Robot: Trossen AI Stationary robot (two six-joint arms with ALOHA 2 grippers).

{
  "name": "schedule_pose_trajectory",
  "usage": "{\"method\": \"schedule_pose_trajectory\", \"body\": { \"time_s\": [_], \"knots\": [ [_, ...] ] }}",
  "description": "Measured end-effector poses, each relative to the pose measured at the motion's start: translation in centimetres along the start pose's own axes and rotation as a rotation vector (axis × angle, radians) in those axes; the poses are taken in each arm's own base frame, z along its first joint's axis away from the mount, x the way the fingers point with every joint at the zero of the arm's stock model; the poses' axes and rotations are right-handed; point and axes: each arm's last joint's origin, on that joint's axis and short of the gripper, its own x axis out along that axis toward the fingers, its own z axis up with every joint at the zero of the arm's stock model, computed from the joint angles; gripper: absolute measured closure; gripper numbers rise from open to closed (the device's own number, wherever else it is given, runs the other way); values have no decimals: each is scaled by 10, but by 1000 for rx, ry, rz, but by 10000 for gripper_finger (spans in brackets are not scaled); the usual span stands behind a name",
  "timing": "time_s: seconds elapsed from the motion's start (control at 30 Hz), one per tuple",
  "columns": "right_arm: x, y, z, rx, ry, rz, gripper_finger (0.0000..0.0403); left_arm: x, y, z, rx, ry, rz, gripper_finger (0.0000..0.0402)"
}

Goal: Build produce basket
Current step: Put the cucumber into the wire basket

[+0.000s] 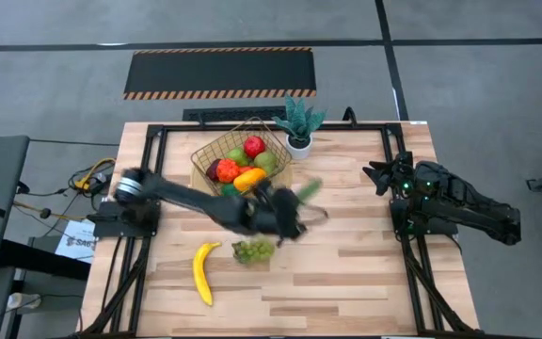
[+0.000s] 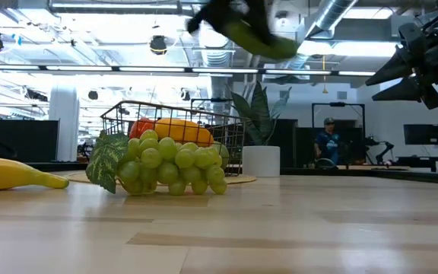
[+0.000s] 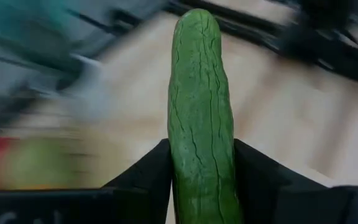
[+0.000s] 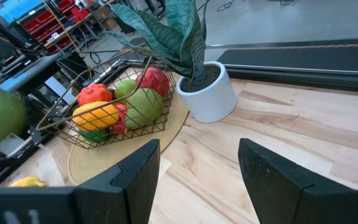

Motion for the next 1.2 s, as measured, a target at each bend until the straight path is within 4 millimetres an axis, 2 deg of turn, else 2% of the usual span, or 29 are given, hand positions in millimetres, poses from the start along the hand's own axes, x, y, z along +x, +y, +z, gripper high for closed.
{"method": "schedule_pose_trajectory", "body": {
  "time_s": [0.1, 0.23, 0.37, 0.57, 0.73, 0.87, 1.03, 1.2],
  "knots": [
    [0, 0, 0, -1, -1, -1, 163, -29, 44, 26, -3, -18, 115, 281],
    [0, 0, 0, -3, -4, -6, 163, -50, 98, 28, 32, 51, 233, 284],
    [0, 0, 0, -7, -6, -6, 163, -57, 143, 9, 31, 122, 327, 279],
    [0, 0, 0, -9, -6, -7, 163, -45, 198, -36, 98, 241, 366, 277],
    [0, 0, 0, -10, -7, -8, 163, -25, 235, -54, 168, 321, 257, 276],
    [0, -1, 1, -2, -21, -26, 163, -14, 258, -49, 255, 314, 237, 276],
    [0, -1, 2, 1, -35, -31, 163, -3, 280, -42, 238, 303, 163, 276],
    [0, -2, 2, 2, -63, -71, 163, 3, 290, -46, 287, 360, 179, 276]
  ]
}}
